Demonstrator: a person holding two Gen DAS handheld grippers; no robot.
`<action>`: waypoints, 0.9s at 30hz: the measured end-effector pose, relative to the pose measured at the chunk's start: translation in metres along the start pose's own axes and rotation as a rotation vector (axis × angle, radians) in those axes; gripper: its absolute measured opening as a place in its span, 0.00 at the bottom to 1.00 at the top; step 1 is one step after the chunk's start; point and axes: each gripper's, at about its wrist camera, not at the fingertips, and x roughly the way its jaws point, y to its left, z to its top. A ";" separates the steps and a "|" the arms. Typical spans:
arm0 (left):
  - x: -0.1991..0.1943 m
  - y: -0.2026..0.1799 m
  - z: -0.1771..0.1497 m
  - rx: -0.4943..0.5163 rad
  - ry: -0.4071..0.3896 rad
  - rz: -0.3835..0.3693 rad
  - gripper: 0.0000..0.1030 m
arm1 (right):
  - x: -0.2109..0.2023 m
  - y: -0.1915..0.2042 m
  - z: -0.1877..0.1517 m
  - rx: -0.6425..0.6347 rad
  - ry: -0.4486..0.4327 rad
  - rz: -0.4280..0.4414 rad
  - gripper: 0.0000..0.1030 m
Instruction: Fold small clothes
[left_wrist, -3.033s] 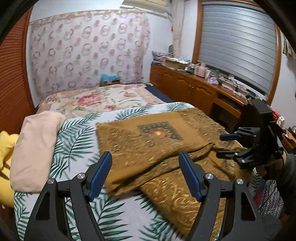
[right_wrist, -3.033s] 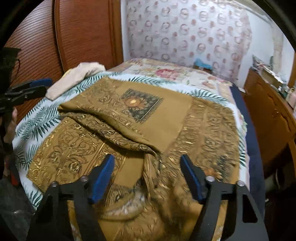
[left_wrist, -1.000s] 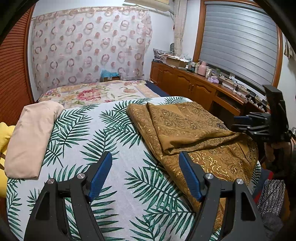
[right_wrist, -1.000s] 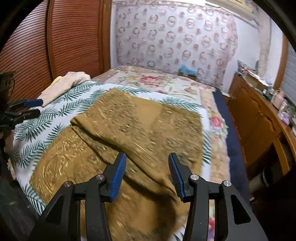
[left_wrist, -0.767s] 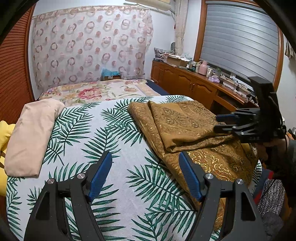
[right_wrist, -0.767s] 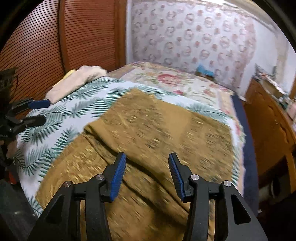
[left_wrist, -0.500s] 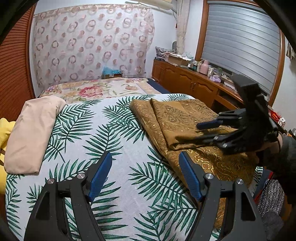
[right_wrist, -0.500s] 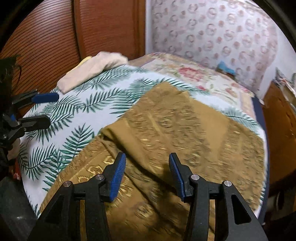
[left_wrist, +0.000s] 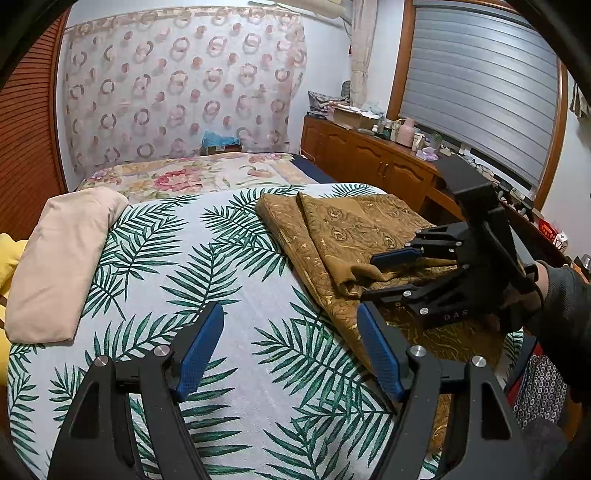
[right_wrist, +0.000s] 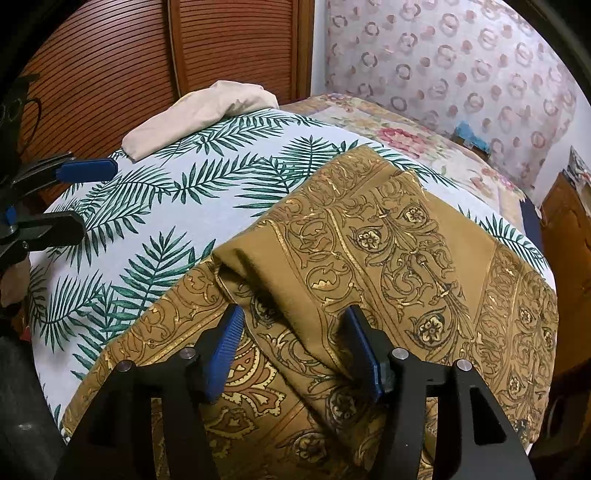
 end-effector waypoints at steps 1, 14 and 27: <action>0.000 0.000 0.000 0.000 0.000 0.000 0.73 | 0.001 0.003 -0.002 -0.015 -0.006 -0.002 0.49; -0.001 0.001 0.000 -0.005 0.000 -0.007 0.73 | -0.050 -0.031 0.010 0.077 -0.144 -0.143 0.06; 0.003 -0.008 -0.004 0.006 0.021 -0.028 0.73 | -0.049 -0.143 0.013 0.306 -0.068 -0.538 0.06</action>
